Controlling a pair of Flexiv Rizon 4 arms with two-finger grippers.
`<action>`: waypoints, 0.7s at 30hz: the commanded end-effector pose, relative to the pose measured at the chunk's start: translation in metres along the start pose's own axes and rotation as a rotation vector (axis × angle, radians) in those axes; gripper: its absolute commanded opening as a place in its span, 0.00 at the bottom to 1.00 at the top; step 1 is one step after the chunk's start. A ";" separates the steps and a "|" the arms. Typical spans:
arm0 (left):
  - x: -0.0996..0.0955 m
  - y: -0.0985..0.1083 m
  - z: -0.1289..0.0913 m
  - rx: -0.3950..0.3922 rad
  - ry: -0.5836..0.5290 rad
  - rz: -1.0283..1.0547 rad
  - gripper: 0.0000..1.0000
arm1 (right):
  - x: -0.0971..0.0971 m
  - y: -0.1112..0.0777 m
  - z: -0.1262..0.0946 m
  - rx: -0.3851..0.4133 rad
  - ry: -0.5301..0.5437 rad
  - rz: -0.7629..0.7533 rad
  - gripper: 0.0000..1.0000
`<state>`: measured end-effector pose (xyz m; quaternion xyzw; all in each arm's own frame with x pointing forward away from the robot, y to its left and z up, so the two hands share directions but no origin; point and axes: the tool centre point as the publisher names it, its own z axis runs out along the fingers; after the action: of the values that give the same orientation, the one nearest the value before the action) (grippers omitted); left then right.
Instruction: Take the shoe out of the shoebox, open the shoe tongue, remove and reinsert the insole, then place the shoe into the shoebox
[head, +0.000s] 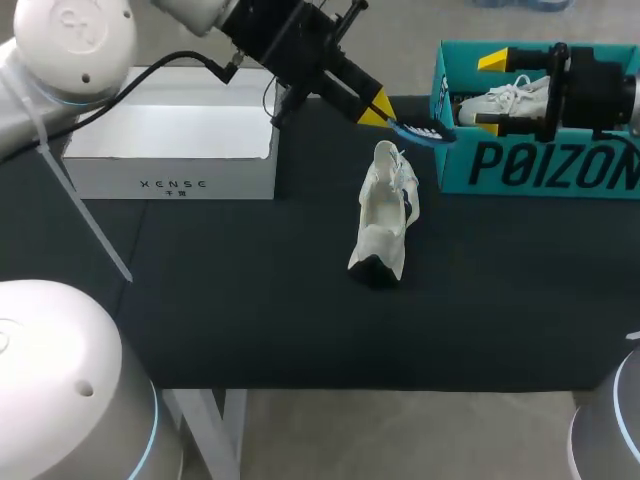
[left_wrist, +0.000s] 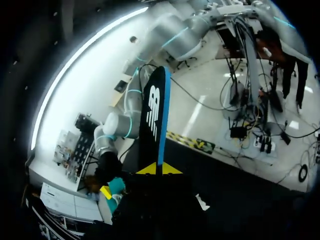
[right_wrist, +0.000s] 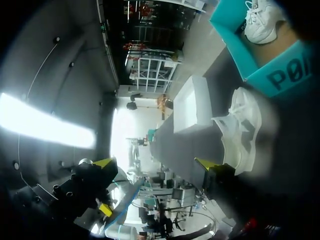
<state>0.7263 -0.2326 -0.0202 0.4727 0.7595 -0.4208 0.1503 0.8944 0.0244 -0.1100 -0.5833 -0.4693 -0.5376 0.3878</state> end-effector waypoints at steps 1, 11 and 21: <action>0.013 0.005 0.008 -0.642 -0.342 0.891 0.00 | 0.000 0.000 0.001 -0.001 -0.004 0.001 1.00; 0.000 0.030 0.019 -0.575 -0.400 0.817 0.00 | 0.000 0.000 0.001 -0.001 -0.004 0.001 1.00; -0.012 0.045 0.041 -0.391 -0.349 0.422 0.00 | 0.000 0.000 0.001 -0.001 -0.004 0.001 1.00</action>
<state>0.7666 -0.2534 -0.0443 0.5548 0.6672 -0.2611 0.4228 0.8940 0.0245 -0.1103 -0.5838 -0.4694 -0.5375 0.3874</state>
